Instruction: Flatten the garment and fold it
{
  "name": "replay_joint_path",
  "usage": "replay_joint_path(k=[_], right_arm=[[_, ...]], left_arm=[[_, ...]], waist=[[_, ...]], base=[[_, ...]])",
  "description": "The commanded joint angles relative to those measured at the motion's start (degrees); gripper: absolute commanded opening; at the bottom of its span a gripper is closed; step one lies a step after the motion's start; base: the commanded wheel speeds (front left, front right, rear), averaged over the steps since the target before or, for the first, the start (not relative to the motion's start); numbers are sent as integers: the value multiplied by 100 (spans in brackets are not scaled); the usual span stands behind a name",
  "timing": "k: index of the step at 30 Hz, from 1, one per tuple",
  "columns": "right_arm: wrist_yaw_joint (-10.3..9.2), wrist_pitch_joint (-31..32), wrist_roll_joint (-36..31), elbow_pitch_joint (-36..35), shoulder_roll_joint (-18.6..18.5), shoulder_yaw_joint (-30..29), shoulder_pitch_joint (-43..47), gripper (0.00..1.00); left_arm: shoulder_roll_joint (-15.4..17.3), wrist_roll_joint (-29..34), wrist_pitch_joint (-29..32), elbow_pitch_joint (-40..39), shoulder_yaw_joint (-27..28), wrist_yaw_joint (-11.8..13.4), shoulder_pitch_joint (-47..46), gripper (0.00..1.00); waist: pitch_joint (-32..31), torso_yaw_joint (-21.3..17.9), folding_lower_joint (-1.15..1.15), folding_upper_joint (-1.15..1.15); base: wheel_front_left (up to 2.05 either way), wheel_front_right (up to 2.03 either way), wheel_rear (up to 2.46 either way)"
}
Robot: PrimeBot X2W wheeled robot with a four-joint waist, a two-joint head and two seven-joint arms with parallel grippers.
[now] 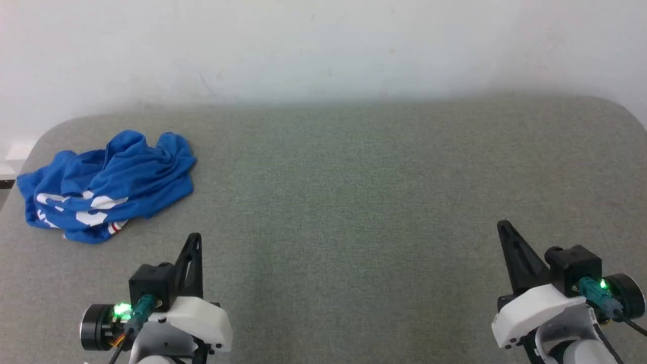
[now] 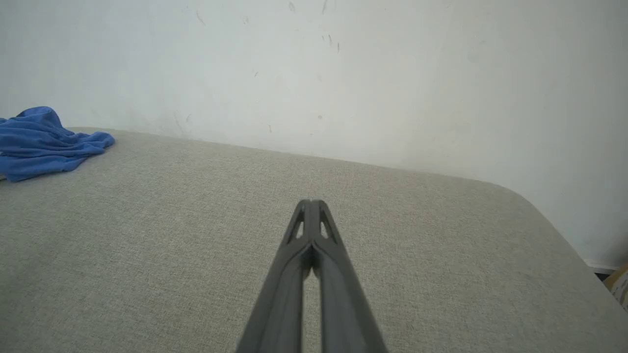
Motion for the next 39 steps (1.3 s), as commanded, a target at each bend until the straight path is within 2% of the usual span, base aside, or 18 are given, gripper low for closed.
replay_joint_path(k=[1, 39], right_arm=[[-12, 3, -43, -38, 24, -3, -37, 0], [-12, 3, -43, -38, 24, -3, -37, 0]], left_arm=[[-30, 37, 2, 18, 23, -10, -68, 0], [-30, 37, 2, 18, 23, -10, -68, 0]], waist=[[0, 0, 0, 0], [0, 0, 0, 0]], base=[[0, 0, 0], [0, 0, 0]])
